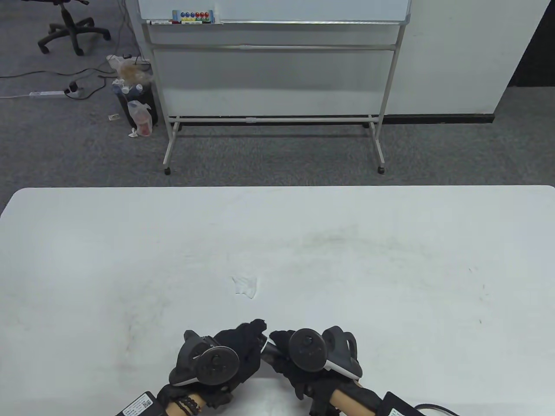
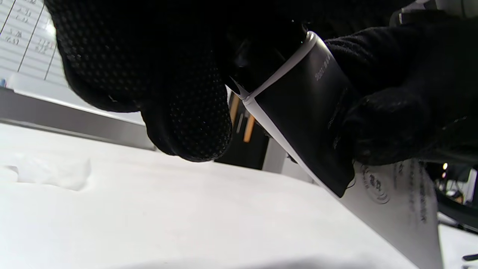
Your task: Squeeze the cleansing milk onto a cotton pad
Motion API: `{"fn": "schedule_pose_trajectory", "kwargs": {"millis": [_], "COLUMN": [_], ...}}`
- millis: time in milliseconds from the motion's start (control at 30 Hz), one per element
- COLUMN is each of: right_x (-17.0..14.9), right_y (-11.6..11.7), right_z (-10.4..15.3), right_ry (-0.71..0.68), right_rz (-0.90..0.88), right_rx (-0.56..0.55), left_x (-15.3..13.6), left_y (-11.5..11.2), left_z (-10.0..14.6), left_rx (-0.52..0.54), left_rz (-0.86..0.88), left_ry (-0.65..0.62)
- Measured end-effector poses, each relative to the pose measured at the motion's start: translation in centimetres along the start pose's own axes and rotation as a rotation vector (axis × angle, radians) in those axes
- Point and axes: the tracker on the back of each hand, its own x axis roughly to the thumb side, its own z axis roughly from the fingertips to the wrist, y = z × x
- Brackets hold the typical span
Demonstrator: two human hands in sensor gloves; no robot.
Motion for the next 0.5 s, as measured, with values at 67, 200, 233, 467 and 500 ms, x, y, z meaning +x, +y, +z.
{"fn": "schedule_pose_trajectory", "kwargs": {"millis": [67,200,233,467,500], "right_x": [-0.4,-1.0,-1.2,-1.6,-1.7], "right_y": [0.2,0.8,0.8,0.3,-0.1], "right_z": [-0.2,-0.4,-0.3,-0.4,-0.3], "right_ry": [-0.003,-0.064,-0.063,-0.109,-0.109], "right_rz": [-0.009,-0.019,-0.062,-0.260,-0.294], "right_rx": [0.041,0.104,0.118,0.162,0.158], "left_x": [0.1,-1.6,-2.4,-5.9,-6.2], "left_y": [-0.4,0.2,0.2,-0.5,-0.4], "left_z": [-0.2,-0.3,-0.4,-0.3,-0.2], "left_rx": [-0.029,-0.048,-0.079,-0.128,-0.115], "left_rz": [-0.017,0.164,0.259,0.697,0.698], "left_ry": [-0.003,0.067,0.070,0.155,0.162]}}
